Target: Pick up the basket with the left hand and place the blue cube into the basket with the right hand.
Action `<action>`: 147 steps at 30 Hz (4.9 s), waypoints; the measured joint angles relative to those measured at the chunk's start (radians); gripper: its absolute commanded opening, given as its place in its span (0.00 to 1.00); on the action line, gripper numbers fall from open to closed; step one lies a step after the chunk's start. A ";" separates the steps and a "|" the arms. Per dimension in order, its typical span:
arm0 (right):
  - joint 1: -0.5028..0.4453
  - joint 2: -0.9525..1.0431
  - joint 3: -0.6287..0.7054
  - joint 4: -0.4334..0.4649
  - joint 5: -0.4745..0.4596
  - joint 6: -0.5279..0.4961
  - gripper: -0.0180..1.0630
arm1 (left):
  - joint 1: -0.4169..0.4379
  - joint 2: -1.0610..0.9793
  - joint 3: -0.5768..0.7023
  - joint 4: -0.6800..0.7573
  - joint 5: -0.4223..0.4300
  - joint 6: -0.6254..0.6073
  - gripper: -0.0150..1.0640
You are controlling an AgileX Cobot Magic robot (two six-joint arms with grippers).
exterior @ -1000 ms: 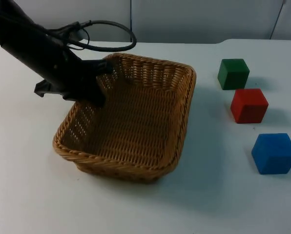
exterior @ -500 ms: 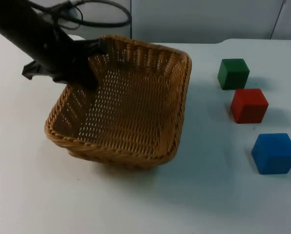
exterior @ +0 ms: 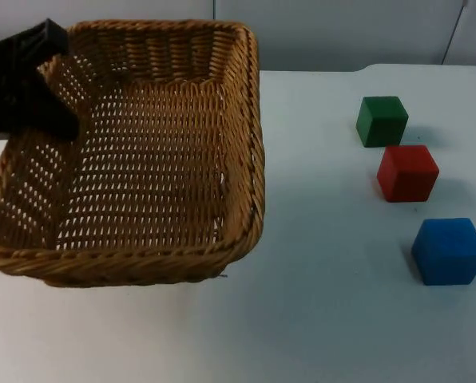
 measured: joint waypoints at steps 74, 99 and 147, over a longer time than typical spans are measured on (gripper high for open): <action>0.311 1.589 -0.223 -0.146 -0.669 0.514 0.97 | 0.018 -0.123 0.165 0.082 -0.059 -0.054 0.01; 0.311 1.864 -0.346 -0.156 -0.772 0.576 0.94 | 0.018 -0.123 0.165 0.128 -0.063 -0.054 0.01; 0.635 1.302 -0.531 -0.336 -0.620 0.609 0.01 | 0.018 -0.123 0.165 0.135 -0.066 -0.054 0.01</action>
